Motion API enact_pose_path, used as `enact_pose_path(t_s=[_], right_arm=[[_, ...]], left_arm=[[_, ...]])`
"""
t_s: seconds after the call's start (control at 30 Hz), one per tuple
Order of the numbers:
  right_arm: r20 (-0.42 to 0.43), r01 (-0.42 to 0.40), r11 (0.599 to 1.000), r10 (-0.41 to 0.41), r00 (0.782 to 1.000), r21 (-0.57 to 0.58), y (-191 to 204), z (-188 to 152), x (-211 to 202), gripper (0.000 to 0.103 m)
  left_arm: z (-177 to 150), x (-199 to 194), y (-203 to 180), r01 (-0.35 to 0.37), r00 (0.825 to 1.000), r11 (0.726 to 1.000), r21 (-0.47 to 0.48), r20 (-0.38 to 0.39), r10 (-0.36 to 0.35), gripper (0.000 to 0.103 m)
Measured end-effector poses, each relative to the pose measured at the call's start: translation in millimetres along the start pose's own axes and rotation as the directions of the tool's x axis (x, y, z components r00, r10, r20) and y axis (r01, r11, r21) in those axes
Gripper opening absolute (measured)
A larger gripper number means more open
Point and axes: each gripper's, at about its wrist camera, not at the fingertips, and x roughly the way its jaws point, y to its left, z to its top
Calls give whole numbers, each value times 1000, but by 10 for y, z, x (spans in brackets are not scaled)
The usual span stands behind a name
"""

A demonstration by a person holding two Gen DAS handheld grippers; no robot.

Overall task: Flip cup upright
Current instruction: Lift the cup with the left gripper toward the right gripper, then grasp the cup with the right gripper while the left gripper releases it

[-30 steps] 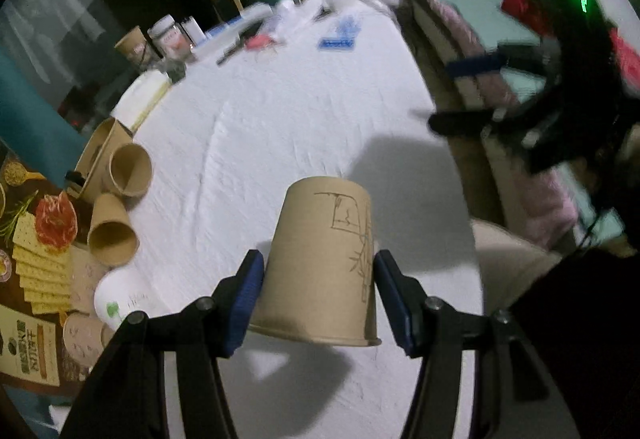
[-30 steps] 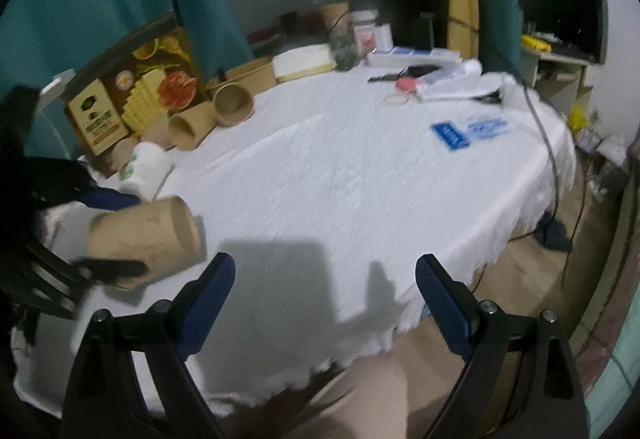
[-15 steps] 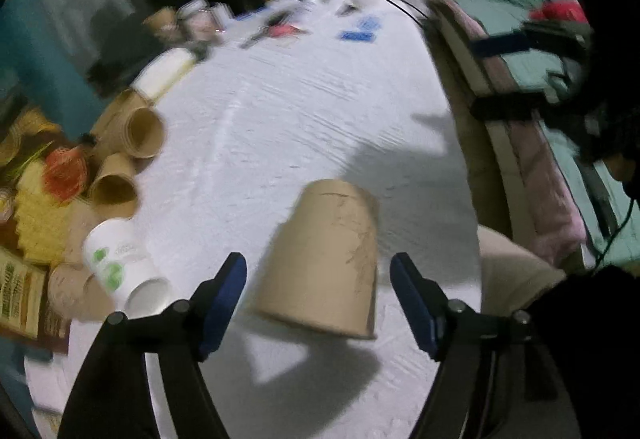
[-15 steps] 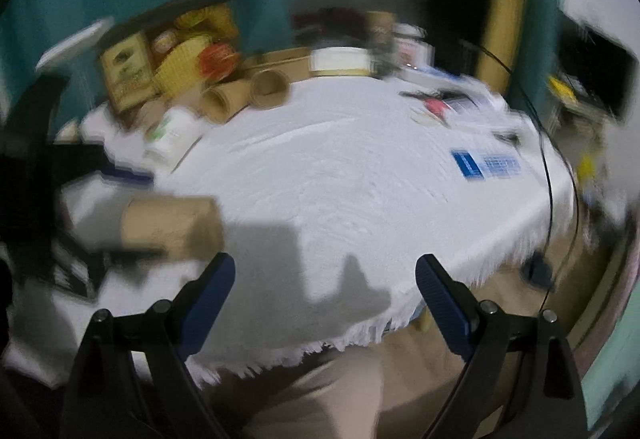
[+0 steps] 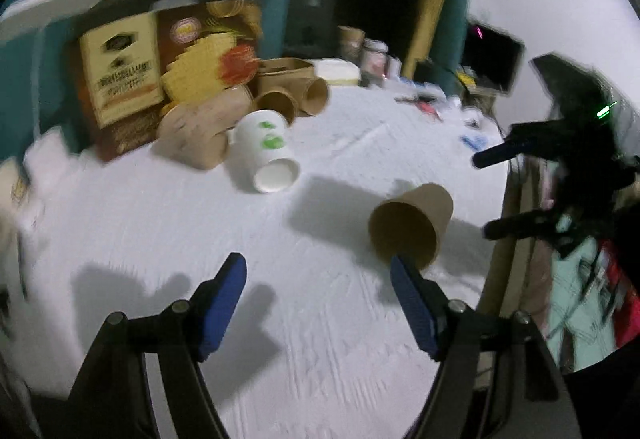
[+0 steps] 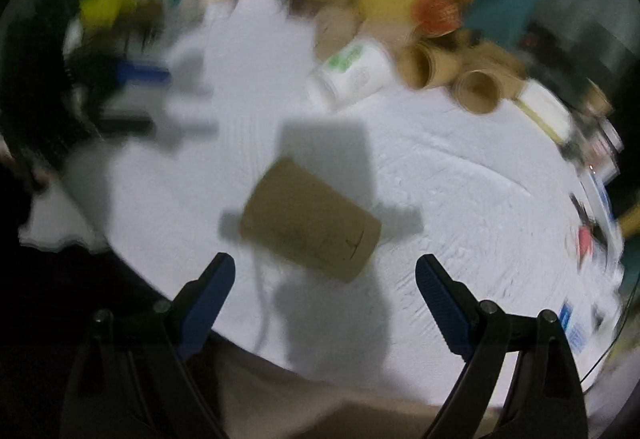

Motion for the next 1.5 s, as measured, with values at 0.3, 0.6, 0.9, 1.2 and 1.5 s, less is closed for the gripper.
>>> enact_pose_path(t_s=[0.3,0.6,0.9,1.2,1.5], right_arm=[[-186,52,821,-190,964,-568,436,326,371,90],[-309,-50,741,-217,926,-670,640,542,712,90],[-349,-88,682,-255,902,-726,709,569,905,61],[-322,-66,723,-223,920,-688,479,588,865,61],[-256,-11,778,-193,947,-628,147,661,723,61]], left_arm=[[-282,-50,174,50,999,989,-138,17,-48,74],[-467,-46,206,70,998,988,-137,10,-69,74],[-590,-55,326,69,998,983,-172,1,-70,74],[-517,71,271,71,997,982,-176,-16,-75,74],[-414,214,129,83,995,983,-161,-42,-91,74]])
